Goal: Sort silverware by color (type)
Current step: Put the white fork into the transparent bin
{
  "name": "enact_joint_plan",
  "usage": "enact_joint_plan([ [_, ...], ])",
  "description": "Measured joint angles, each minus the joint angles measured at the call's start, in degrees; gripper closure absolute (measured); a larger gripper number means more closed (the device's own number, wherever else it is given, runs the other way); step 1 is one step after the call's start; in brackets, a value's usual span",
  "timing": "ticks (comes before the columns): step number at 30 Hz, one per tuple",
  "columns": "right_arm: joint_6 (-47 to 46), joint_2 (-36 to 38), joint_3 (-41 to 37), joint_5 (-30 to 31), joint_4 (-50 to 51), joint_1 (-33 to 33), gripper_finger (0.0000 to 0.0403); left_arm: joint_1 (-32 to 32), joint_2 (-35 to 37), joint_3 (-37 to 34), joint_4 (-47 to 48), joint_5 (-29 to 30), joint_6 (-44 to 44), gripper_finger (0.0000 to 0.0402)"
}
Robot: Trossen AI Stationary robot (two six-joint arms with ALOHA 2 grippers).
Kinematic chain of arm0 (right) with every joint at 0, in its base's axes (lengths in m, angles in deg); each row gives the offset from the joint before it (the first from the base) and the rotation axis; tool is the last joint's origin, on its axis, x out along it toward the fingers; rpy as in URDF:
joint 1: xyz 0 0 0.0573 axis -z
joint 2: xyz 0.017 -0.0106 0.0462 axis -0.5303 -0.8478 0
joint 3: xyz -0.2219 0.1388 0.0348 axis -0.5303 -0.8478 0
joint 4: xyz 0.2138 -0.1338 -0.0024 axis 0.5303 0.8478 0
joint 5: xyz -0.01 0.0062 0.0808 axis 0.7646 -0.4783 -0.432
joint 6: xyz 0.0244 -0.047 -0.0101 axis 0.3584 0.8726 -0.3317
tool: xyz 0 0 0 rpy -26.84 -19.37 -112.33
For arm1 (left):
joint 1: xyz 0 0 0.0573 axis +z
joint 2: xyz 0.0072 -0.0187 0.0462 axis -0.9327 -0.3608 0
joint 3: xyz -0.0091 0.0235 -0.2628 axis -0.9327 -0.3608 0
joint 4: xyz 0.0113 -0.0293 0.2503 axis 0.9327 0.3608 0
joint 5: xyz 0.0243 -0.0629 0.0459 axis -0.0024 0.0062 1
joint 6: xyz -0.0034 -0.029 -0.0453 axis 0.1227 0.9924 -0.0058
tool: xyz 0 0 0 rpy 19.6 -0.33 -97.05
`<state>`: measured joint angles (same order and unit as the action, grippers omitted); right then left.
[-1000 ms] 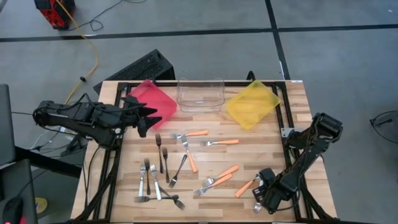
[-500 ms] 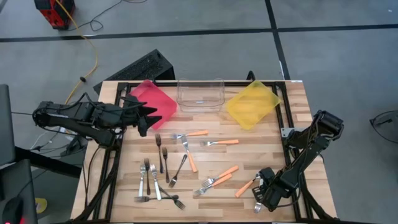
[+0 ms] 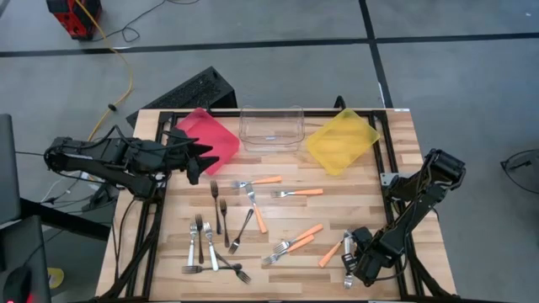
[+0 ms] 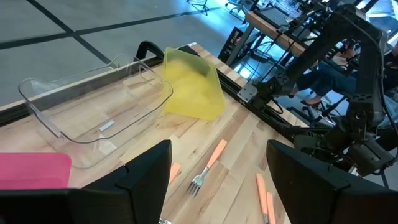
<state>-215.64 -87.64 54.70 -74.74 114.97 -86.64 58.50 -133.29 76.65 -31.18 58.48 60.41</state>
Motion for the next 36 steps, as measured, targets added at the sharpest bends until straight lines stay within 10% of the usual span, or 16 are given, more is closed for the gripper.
enact_joint_plan([
  [24,-0.7,11.5,-0.2,6.4,9.4,1.9,0.0346,0.0,0.0,0.0,0.0,0.1,0.0,0.0155],
  [36,13.0,18.1,-0.1,9.5,9.6,11.3,0.0346,0.0,0.0,0.0,0.0,-0.3,0.0,0.0155],
])
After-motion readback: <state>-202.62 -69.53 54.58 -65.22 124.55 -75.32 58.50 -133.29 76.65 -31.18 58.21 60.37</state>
